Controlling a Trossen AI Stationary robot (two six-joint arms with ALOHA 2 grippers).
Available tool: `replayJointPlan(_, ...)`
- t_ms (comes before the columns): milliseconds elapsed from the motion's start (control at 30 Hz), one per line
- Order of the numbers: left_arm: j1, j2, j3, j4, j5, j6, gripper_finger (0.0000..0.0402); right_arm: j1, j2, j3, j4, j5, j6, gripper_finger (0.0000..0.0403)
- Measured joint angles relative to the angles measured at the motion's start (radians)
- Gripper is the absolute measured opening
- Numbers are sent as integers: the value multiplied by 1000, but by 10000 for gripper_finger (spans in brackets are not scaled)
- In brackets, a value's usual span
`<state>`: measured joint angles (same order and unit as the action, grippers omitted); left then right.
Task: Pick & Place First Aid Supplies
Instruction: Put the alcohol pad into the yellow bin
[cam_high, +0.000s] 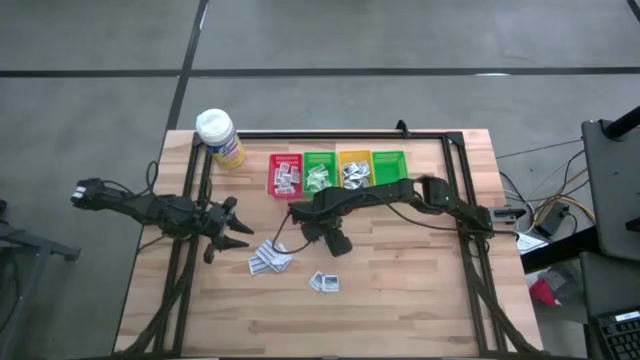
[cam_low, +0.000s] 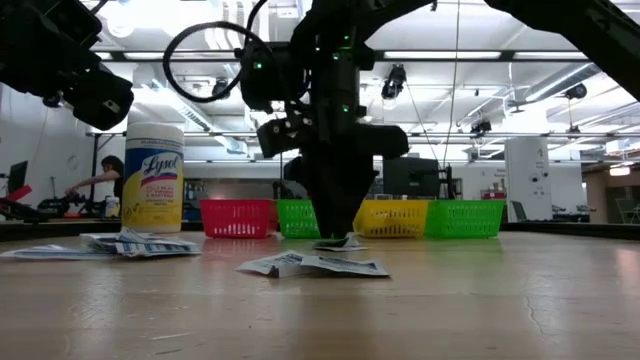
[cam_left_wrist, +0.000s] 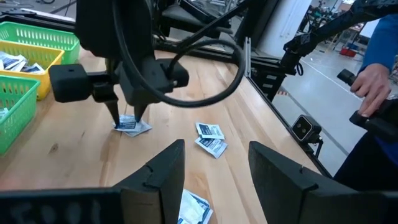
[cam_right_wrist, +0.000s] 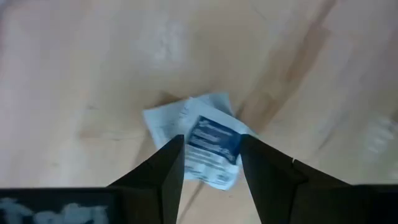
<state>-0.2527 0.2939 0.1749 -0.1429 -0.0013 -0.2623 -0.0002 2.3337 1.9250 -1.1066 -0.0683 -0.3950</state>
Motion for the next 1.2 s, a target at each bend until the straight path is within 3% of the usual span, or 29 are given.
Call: replayJointPlan(1200, 0, 0, 0, 1, 0, -4, 172, 60, 3, -10, 5, 21, 64, 131)
